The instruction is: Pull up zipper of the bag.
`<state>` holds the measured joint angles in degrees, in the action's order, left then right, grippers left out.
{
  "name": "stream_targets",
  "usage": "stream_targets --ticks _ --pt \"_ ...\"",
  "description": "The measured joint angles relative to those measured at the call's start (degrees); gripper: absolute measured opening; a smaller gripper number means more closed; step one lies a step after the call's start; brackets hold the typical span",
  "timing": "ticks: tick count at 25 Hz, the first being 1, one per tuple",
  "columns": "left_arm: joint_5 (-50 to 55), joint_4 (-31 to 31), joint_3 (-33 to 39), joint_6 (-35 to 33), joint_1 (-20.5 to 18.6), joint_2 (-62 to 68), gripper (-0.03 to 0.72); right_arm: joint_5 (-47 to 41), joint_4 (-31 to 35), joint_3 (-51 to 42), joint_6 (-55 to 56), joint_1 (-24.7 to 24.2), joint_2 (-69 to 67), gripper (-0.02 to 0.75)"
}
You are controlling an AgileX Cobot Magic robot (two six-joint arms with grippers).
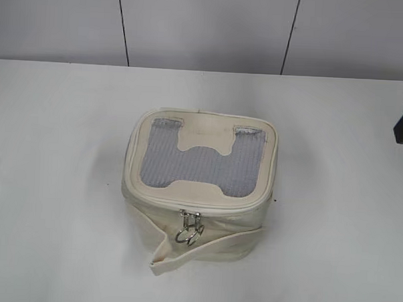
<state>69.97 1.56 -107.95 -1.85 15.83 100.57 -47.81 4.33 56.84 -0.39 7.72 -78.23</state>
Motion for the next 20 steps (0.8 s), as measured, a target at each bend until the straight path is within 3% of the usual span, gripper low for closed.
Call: stream_targets --ticks 4,10,20 --pt "0.0 0.0 9.7 0.9 -6.5 -8.6 0.373 -1.7 -4.9 0.0 3.8 -0.2 0.0 0.586" --pt "-0.1 0.1 27.9 1.9 -14.0 -22.4 0.373 -4.1 -3.7 0.0 4.6 -0.2 0.0 0.586" --pt "-9.9 -1.2 56.4 1.9 -14.5 -55.0 0.37 -11.7 -3.6 -0.2 1.5 -0.2 10.3 0.586"
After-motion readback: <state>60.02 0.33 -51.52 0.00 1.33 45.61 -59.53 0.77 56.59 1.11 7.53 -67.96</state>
